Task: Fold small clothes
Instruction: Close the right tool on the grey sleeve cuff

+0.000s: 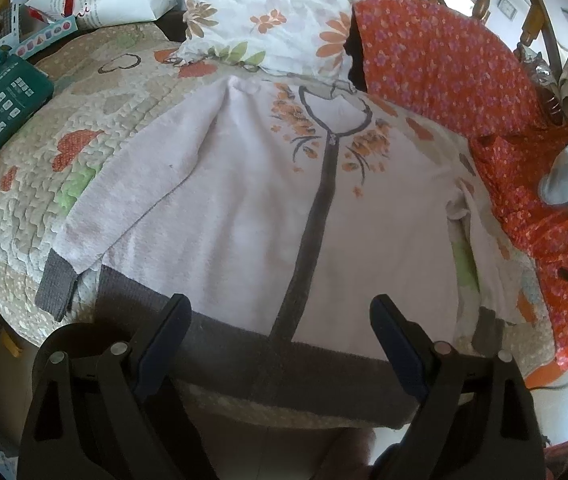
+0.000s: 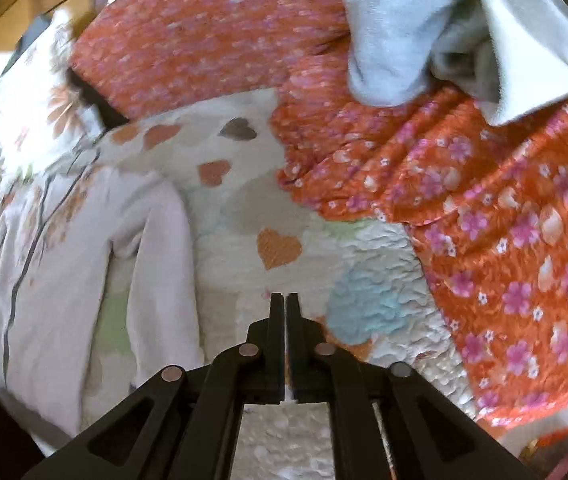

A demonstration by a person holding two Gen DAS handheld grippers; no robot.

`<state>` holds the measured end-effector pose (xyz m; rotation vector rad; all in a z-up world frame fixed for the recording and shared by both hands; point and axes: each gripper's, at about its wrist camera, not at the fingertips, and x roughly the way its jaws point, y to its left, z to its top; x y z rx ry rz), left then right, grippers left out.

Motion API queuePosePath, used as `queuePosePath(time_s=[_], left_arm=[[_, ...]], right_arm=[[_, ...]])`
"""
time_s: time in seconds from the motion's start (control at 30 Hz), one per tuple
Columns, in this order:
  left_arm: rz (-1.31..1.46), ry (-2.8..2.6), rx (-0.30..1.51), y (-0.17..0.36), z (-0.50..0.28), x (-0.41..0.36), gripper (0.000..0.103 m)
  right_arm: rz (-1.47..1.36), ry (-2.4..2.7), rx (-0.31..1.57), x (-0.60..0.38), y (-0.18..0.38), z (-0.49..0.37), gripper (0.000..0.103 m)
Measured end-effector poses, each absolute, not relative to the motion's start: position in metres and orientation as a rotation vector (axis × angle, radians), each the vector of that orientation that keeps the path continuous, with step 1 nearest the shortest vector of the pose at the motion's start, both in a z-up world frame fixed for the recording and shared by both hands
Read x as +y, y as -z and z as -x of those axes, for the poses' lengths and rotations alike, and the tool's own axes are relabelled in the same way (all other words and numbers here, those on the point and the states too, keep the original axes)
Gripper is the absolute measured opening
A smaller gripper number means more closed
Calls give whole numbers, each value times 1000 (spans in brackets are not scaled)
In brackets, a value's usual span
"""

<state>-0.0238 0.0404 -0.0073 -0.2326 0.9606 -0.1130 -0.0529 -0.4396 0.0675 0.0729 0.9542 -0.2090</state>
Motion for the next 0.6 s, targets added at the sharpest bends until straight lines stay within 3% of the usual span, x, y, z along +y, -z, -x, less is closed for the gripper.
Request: queuePosePath(time_s=[0.03,0.07,0.1,0.2,0.37,0.53,0.57,0.6], left_arm=[[232,111,966,9,23,39,90],[233,112,973,11,21,38,90],[235,115,979,14,21,36,90],[237,136,1014,21,19,28,90],[205,140,1014,22,27,24,90],[230,112,1021,27,26,32,90],[232,111,1025,28,26,32,90],[229,113,1031,30,26,31,90]], right_arm=[[4,122,1001,-415,-60,58,5],[61,64,1036,-400,-52,49,15],[127,5,1071,-378,-42,52,30],[273,-161,1138,-323,-13,53,53],[419,-274,1210,-279,26,65,61],[568,-235,1219,-270,55,77,61],[541,-225,1216,-275,58,75,57],[482,-218,1217,-280,59,73,39]])
